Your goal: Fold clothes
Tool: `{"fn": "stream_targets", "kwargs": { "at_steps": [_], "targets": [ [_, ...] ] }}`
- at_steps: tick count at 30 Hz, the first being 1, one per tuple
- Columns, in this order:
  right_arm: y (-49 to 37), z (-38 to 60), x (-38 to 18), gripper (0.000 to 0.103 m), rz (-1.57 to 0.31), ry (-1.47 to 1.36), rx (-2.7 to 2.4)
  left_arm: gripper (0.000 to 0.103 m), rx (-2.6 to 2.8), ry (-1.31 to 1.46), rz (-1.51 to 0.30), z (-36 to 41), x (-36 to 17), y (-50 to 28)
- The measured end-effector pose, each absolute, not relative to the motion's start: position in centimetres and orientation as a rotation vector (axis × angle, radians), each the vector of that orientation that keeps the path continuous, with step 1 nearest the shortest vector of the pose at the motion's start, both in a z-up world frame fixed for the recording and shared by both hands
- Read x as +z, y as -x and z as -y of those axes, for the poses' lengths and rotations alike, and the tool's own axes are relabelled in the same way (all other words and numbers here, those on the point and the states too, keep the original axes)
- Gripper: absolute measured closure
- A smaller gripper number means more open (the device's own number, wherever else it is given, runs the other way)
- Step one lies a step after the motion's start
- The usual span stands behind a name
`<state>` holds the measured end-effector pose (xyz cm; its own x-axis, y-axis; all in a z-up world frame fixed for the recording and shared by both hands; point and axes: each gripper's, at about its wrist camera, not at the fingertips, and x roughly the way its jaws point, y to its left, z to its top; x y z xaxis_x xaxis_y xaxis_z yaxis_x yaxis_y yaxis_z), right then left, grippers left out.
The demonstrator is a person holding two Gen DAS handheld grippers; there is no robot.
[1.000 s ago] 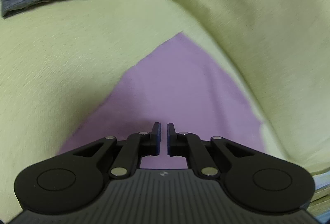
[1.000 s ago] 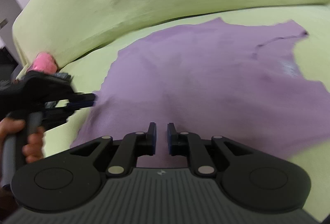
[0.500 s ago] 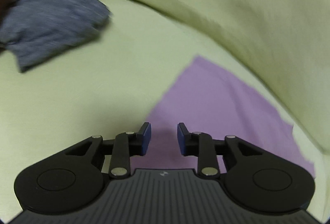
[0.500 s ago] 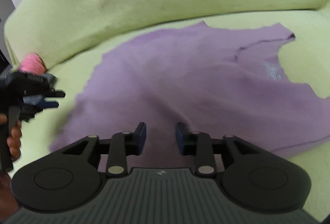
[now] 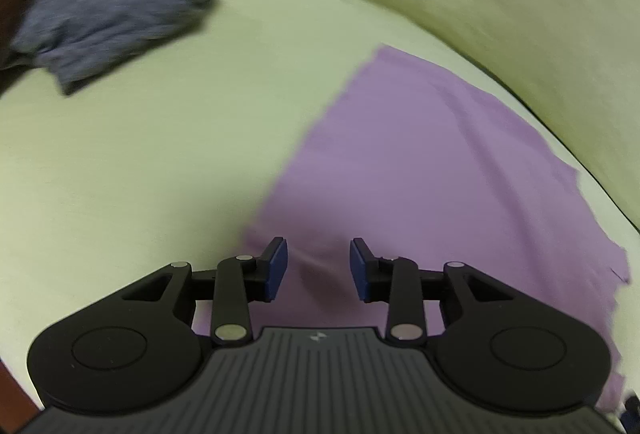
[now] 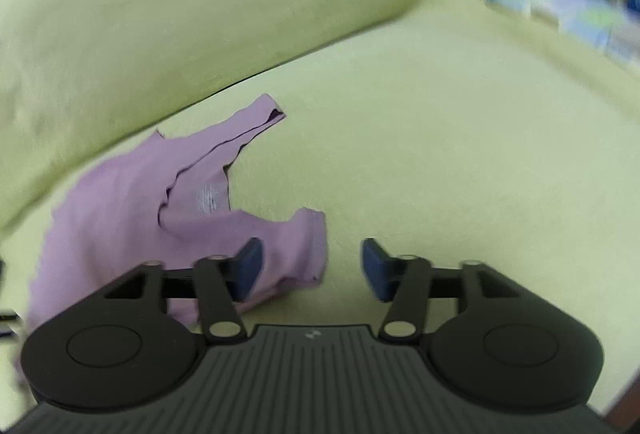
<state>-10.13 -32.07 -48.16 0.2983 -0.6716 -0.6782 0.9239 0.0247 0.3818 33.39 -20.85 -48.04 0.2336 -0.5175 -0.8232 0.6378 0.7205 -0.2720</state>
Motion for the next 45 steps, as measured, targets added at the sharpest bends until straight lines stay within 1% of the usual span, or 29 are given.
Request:
{"fn": "stream_targets", "kwargs": {
  "at_steps": [1, 2, 3, 8, 11, 13, 14, 15, 17, 18, 20, 21, 23, 26, 31, 33, 34, 35, 38, 41, 44, 45],
  "targets": [
    [10.0, 32.2, -48.2, 0.05, -0.334, -0.884, -1.27, 0.062, -0.804, -0.136, -1.074, 20.8, -48.1, -33.2],
    [9.5, 32.7, -48.4, 0.085, -0.347, -0.866, -1.251, 0.061, -0.815, -0.142, -1.082, 21.2, -48.1, -32.5],
    [9.2, 33.0, -48.6, 0.1, -0.381, -0.869, -1.223, 0.061, -0.818, -0.142, -1.086, 21.4, -48.2, -32.2],
    [9.9, 31.8, -48.1, 0.102, -0.41, -0.813, -1.275, 0.06, -0.825, -0.172, -1.119, 22.0, -48.9, -32.2],
    [10.1, 31.3, -48.2, 0.103, -0.51, -0.756, -1.383, 0.058, -0.833, -0.261, -1.071, 22.2, -49.1, -31.4],
    [10.5, 31.4, -48.2, 0.103, -0.531, -0.738, -1.372, 0.055, -0.835, -0.286, -1.06, 22.0, -49.1, -30.8],
    [10.5, 31.3, -47.6, 0.101, -0.53, -0.725, -1.376, 0.055, -0.837, -0.303, -1.056, 21.9, -49.0, -30.6],
    [10.4, 31.3, -47.1, 0.095, -0.528, -0.711, -1.381, 0.055, -0.839, -0.313, -1.057, 21.8, -48.9, -30.5],
    [9.3, 31.7, -45.7, 0.095, -0.502, -0.653, -1.355, 0.055, -0.848, -0.308, -1.07, 21.6, -48.6, -30.5],
    [8.2, 32.3, -45.0, 0.081, -0.476, -0.607, -1.321, 0.055, -0.851, -0.306, -1.073, 21.7, -48.6, -30.6],
    [6.7, 33.3, -44.1, 0.062, -0.442, -0.558, -1.276, 0.054, -0.854, -0.299, -1.078, 21.9, -48.6, -30.7],
    [6.4, 34.6, -44.1, 0.063, -0.419, -0.583, -1.245, 0.054, -0.855, -0.303, -1.083, 22.1, -48.7, -30.8],
    [5.7, 38.4, -44.5, 0.063, -0.359, -0.656, -1.184, 0.052, -0.854, -0.293, -1.085, 22.2, -48.9, -31.0],
    [5.5, 42.4, -45.5, 0.063, -0.338, -0.716, -1.163, 0.05, -0.855, -0.281, -1.084, 22.2, -48.9, -31.1],
    [4.4, 48.8, -47.4, 0.063, -0.376, -0.748, -1.152, 0.048, -0.858, -0.278, -1.075, 22.6, -49.0, -31.5],
    [3.4, 51.2, -48.5, 0.064, -0.441, -0.742, -1.168, 0.048, -0.863, -0.286, -1.061, 23.0, -48.9, -31.5],
    [3.2, 51.8, -48.8, 0.069, -0.452, -0.741, -1.163, 0.048, -0.864, -0.287, -1.06, 23.0, -48.9, -31.6],
    [2.7, 52.4, -49.1, 0.1, -0.475, -0.73, -1.129, 0.048, -0.866, -0.296, -1.05, 23.4, -48.9, -31.5],
    [1.6, 53.2, -49.4, 0.102, -0.535, -0.641, -1.08, 0.048, -0.883, -0.309, -1.035, 24.2, -48.8, -31.4],
    [1.5, 53.7, -49.0, 0.102, -0.533, -0.605, -1.112, 0.048, -0.884, -0.324, -1.018, 24.9, -48.8, -31.2],
    [1.4, 53.2, -48.4, 0.102, -0.531, -0.568, -1.161, 0.045, -0.879, -0.346, -0.992, 25.6, -49.1, -30.8],
    [1.2, 53.7, -48.8, 0.102, -0.56, -0.572, -1.167, 0.044, -0.878, -0.348, -0.988, 25.6, -49.1, -30.8]
  ]
}}
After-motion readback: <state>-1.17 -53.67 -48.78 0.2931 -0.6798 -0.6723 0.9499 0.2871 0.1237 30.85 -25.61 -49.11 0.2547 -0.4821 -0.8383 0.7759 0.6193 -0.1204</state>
